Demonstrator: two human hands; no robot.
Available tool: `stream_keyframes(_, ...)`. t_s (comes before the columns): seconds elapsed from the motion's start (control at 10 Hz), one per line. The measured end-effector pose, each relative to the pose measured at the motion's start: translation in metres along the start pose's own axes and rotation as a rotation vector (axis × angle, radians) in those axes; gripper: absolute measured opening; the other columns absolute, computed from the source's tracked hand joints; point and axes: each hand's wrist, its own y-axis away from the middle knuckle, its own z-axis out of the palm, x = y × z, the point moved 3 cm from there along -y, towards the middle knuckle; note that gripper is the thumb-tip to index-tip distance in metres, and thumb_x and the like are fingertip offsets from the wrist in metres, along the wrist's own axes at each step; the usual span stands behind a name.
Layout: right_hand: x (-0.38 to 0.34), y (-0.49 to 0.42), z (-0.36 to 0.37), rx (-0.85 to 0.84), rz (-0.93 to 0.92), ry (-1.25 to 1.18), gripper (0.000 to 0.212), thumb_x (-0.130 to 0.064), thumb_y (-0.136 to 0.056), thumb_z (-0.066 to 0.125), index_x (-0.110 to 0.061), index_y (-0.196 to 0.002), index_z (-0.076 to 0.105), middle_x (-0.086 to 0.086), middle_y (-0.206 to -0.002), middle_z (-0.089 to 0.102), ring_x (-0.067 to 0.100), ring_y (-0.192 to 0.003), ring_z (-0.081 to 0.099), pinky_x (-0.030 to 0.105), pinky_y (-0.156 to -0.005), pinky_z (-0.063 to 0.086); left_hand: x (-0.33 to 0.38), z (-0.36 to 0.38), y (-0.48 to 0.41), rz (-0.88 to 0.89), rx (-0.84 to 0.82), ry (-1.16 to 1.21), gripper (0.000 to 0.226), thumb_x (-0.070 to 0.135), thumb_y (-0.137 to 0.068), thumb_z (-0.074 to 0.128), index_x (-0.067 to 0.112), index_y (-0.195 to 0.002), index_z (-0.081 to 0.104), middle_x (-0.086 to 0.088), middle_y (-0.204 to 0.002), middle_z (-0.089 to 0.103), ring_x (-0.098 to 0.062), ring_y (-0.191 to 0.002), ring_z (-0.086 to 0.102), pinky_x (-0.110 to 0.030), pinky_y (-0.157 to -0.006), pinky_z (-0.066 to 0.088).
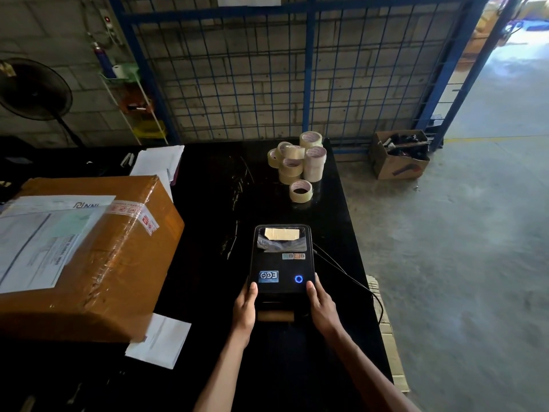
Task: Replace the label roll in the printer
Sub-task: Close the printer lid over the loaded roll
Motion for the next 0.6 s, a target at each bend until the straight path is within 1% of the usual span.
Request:
stream_keyframes(0.1, -0.0002, 0.0000, 0.0004, 0.005, -0.001, 0.005, 0.056, -0.043, -0.105, 0.039, -0.024, -0.157, 0.028, 0.006, -0.157, 0.045, 0.021, -0.144, 0.042, 0.042, -0.119, 0.035, 0.0011, -0.0001, -0.0002, 0.003, -0.009, 0.009, 0.046, 0.029, -0.103, 0.048, 0.008, -0.143, 0.049, -0.010, -0.147, 0.053, -0.023, -0.136, 0.047, -0.036, -0.116, 0.034)
stream_keyframes(0.3, -0.0004, 0.0001, 0.0003, 0.015, 0.017, -0.022, 0.056, -0.041, -0.105, 0.040, -0.023, -0.157, 0.029, 0.006, -0.156, 0.045, 0.022, -0.144, 0.042, 0.043, -0.119, 0.035, 0.0013, 0.0009, 0.0003, -0.029, 0.006, 0.009, 0.046, 0.030, -0.103, 0.048, 0.007, -0.143, 0.049, -0.010, -0.146, 0.053, -0.023, -0.136, 0.047, -0.036, -0.116, 0.034)
stream_keyframes(0.4, 0.0013, 0.0016, 0.0018, 0.012, 0.010, -0.043, 0.056, -0.040, -0.105, 0.041, -0.023, -0.157, 0.029, 0.007, -0.158, 0.043, 0.022, -0.145, 0.041, 0.044, -0.119, 0.035, 0.0013, 0.0013, 0.0034, -0.009, 0.011, 0.020, 0.045, 0.029, -0.103, 0.047, 0.007, -0.142, 0.050, -0.009, -0.145, 0.054, -0.021, -0.134, 0.048, -0.034, -0.115, 0.035)
stream_keyframes(0.5, -0.0018, -0.0016, 0.0003, 0.014, 0.011, -0.056, 0.057, -0.041, -0.104, 0.042, -0.023, -0.157, 0.029, 0.005, -0.158, 0.042, 0.021, -0.145, 0.040, 0.043, -0.120, 0.035, 0.0066, 0.0009, 0.0017, 0.000, -0.001, 0.025, 0.045, 0.028, -0.103, 0.047, 0.007, -0.143, 0.049, -0.010, -0.145, 0.054, -0.022, -0.136, 0.048, -0.040, -0.118, 0.034)
stream_keyframes(0.6, 0.0024, -0.0010, -0.0003, 0.022, -0.005, -0.049, 0.056, -0.040, -0.104, 0.042, -0.023, -0.156, 0.029, 0.004, -0.158, 0.042, 0.019, -0.145, 0.039, 0.037, -0.120, 0.034, 0.0039, 0.0018, 0.0040, -0.005, 0.024, 0.039, 0.043, 0.026, -0.103, 0.047, 0.006, -0.141, 0.051, -0.011, -0.144, 0.055, -0.023, -0.134, 0.050, -0.041, -0.117, 0.036)
